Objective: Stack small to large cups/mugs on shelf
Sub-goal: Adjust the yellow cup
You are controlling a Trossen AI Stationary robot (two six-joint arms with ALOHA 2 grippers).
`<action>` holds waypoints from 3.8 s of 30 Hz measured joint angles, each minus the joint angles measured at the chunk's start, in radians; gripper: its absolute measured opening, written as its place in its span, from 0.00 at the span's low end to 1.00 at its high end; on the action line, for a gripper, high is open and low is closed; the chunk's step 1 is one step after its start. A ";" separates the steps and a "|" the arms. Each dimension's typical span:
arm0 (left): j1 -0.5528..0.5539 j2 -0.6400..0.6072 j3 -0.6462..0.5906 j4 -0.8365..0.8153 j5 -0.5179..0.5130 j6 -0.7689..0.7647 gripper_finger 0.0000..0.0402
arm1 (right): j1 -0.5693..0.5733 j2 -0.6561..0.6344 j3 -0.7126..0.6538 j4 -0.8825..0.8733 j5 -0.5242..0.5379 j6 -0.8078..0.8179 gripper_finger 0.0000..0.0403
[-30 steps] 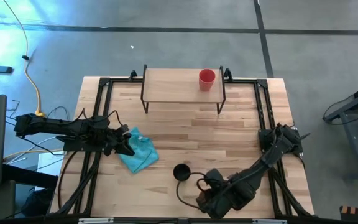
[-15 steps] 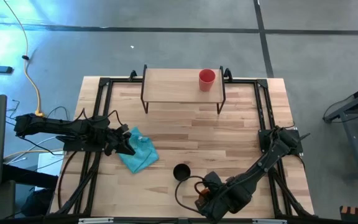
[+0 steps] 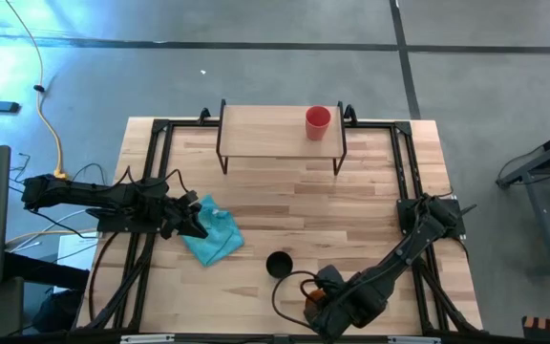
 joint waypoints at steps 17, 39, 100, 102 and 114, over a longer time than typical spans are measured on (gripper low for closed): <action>0.000 -0.001 0.000 0.000 0.012 -0.021 0.14 | 0.005 0.032 0.000 0.034 -0.024 0.000 0.26; 0.000 0.000 0.000 0.000 0.002 -0.024 0.14 | 0.005 0.056 0.097 -0.018 0.048 -0.027 0.30; 0.000 0.000 0.000 -0.001 -0.007 -0.076 0.14 | -0.003 0.057 -0.002 -0.072 0.047 -0.037 0.42; 0.000 0.000 0.000 -0.001 -0.007 -0.076 0.14 | -0.003 0.057 -0.002 -0.072 0.047 -0.037 0.42; 0.000 0.000 0.000 -0.002 -0.007 -0.075 0.14 | -0.005 0.057 -0.002 -0.064 0.063 -0.037 0.42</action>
